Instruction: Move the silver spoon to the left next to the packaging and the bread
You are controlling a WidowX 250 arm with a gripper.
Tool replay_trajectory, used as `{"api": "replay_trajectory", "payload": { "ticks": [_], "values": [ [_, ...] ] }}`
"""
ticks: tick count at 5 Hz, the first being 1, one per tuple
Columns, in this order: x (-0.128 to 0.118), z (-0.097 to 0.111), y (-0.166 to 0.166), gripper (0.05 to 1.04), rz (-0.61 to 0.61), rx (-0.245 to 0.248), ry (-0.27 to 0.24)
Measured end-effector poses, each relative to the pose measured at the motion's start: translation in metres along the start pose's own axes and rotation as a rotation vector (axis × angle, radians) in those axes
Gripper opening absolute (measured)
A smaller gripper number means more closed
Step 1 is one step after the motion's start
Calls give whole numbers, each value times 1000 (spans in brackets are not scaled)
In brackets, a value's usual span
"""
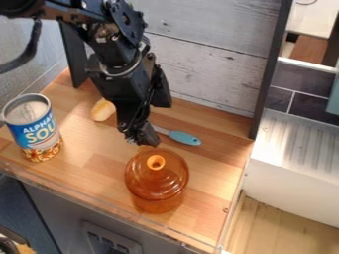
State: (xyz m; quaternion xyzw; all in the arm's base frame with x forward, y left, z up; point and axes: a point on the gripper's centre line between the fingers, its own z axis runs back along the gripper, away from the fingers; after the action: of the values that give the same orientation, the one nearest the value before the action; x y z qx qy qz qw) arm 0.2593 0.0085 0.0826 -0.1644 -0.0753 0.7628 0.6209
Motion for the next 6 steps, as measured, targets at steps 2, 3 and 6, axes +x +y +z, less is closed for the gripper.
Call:
{"api": "replay_trajectory", "payload": {
  "ticks": [2, 3, 6],
  "values": [
    [8, -7, -11, 1001, -52, 44, -78],
    [13, -15, -27, 1001, -90, 57, -99],
    [29, -65, -54, 1001, 6, 96, -185]
  ]
}}
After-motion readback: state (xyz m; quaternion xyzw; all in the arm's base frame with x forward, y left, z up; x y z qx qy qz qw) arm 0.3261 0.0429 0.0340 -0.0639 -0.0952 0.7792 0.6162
